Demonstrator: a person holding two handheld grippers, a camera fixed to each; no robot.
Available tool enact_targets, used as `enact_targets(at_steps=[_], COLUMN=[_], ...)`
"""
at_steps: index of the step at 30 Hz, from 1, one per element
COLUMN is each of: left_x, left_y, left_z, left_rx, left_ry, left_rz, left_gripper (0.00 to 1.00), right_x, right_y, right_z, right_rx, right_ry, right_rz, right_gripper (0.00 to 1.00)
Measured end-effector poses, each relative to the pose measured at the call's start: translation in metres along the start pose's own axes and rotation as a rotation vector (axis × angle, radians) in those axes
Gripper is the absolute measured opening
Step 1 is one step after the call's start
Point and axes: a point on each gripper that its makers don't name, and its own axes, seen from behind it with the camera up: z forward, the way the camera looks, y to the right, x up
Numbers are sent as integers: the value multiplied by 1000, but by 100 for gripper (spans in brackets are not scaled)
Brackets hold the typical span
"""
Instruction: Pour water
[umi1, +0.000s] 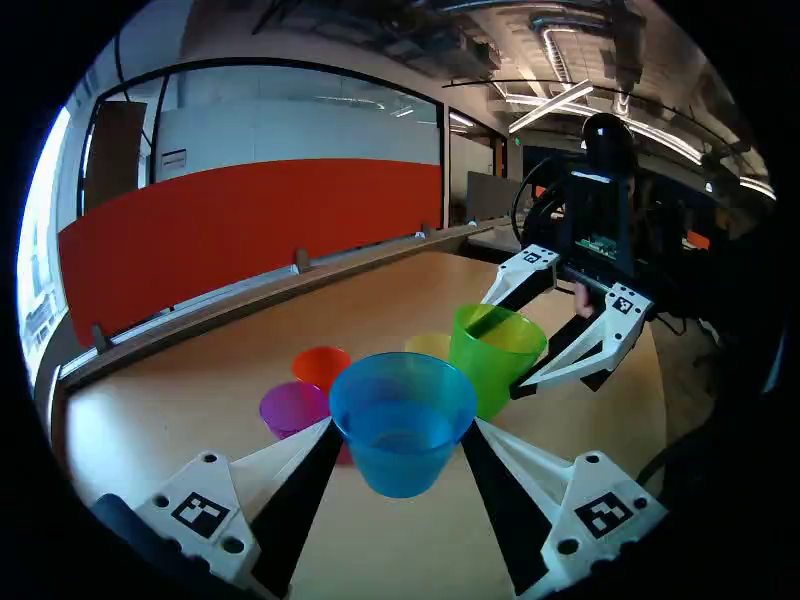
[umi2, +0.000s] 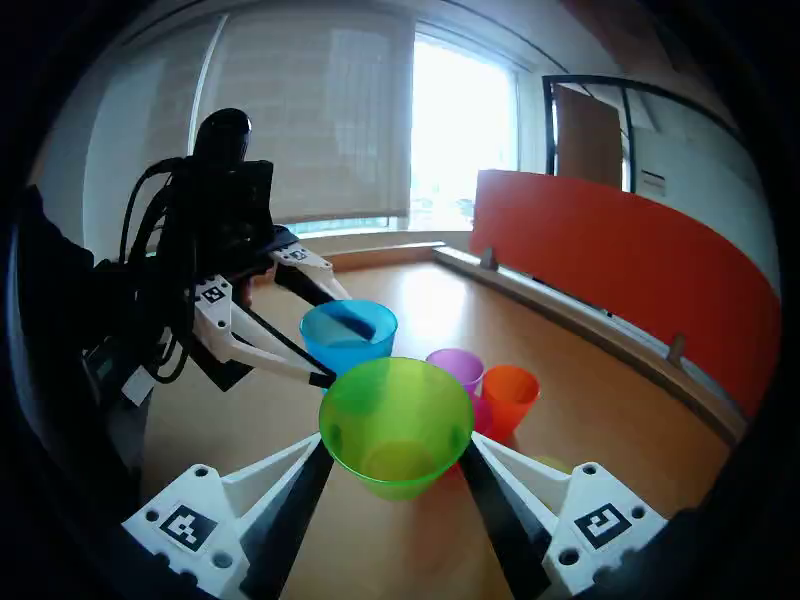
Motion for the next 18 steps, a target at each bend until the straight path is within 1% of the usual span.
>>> enact_targets(at_steps=[8, 18], left_x=[11, 25], left_y=[-4, -6], left_z=[-6, -16], left_rx=[26, 66], left_ry=[73, 145], left_rz=[-34, -37], left_gripper=[83, 83], right_x=[9, 12], right_y=[-2, -1], right_z=[-3, -8], right_rx=[-4, -13], right_ry=[23, 31], right_rz=[-4, -7], right_gripper=[88, 88])
